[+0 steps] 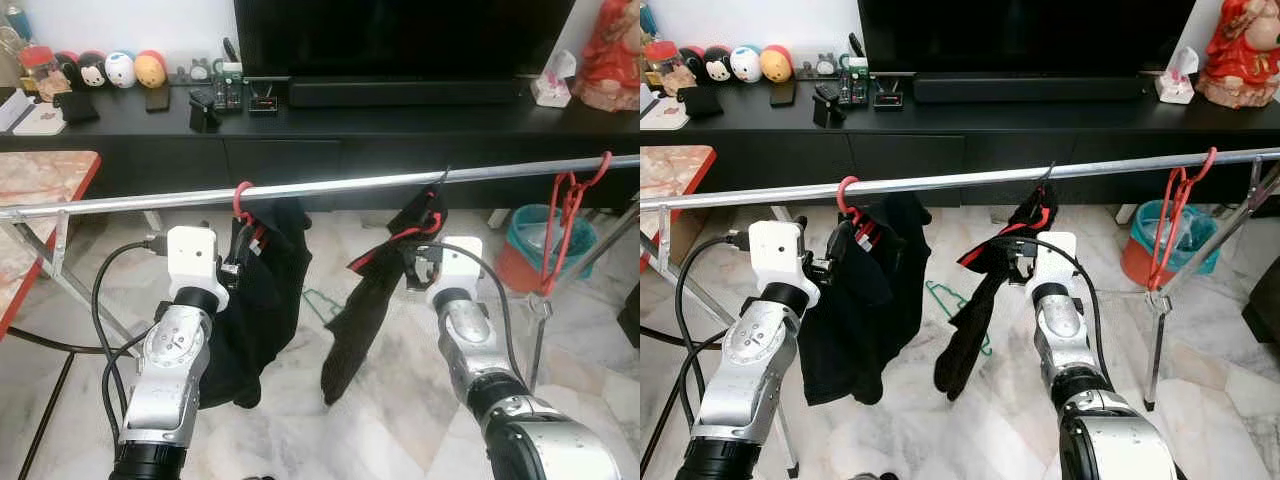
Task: Hang hanger
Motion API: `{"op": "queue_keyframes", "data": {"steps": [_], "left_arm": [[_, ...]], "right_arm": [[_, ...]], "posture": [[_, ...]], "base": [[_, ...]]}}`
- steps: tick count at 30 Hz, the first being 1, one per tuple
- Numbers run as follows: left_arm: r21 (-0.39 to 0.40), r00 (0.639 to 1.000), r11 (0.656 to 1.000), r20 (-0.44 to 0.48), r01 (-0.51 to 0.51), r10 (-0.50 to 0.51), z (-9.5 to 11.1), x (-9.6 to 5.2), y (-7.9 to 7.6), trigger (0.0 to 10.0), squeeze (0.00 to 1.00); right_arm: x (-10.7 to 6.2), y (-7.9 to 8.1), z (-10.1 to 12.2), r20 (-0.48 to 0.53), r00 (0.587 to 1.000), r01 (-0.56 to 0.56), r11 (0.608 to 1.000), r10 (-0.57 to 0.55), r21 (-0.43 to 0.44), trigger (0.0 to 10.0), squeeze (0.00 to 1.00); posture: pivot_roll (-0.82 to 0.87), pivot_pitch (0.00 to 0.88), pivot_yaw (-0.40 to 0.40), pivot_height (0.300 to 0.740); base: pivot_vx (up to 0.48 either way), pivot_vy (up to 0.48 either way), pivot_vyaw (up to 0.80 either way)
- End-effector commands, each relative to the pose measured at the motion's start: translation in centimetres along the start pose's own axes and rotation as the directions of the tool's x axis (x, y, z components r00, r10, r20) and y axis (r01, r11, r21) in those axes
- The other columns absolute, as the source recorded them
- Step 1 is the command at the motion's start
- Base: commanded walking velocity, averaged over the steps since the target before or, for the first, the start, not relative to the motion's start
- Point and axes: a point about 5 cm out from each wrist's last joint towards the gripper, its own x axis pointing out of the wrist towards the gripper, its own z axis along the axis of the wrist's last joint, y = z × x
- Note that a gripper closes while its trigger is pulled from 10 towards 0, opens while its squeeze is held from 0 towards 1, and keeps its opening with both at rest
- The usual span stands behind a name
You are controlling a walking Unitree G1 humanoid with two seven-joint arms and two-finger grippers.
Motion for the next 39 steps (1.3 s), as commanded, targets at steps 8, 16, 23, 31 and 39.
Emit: {"op": "queue_keyframes", "data": {"steps": [8, 16, 23, 31, 39], "left_arm": [[-0.026, 1.0, 1.0, -0.004, -0.002, 0.002, -0.4, -0.4, -0.2, 10.0, 0.0], [-0.039, 1.0, 0.999, -0.021, 0.019, -0.02, -1.0, -0.8, -0.9, 10.0, 0.0], [-0.031, 1.0, 0.999, -0.018, 0.024, -0.025, -1.0, -0.6, -1.0, 10.0, 0.0], [-0.03, 0.999, 0.999, -0.02, 0.025, -0.026, -0.9, -0.6, -1.1, 10.0, 0.0], [-0.019, 0.999, 0.999, 0.006, 0.039, -0.039, -0.5, -0.5, -1.3, 10.0, 0.0]], "right_arm": [[-0.8, 1.1, 0.9, 0.155, 0.988, -0.037, 0.998, 0.029, 0.049, 10.0, 0.0], [-2.2, 1.0, -0.3, 0.176, 0.982, -0.065, 0.998, 0.066, -0.008, 10.0, 0.0], [-2.3, 0.9, -0.3, 0.173, 0.983, -0.057, 0.998, 0.058, -0.011, 10.0, 0.0], [-2.1, 1.0, -0.1, 0.166, 0.984, -0.056, 0.998, 0.057, -0.015, 10.0, 0.0], [-2.0, 0.9, -0.2, 0.154, 0.987, -0.046, 0.999, 0.048, -0.017, 10.0, 0.0]], "posture": [[0.03, 0.06, -0.01, 0.74], [0.02, 0.049, -0.013, 0.74], [0.02, 0.053, -0.013, 0.74], [0.02, 0.063, -0.015, 0.74], [0.02, 0.067, -0.013, 0.74]], "base": [[0.0, 0.0, 0.0], [0.0, 0.075, 0.0], [0.0, 0.329, 0.0], [0.0, 0.368, 0.0], [0.0, 0.047, 0.0]]}}
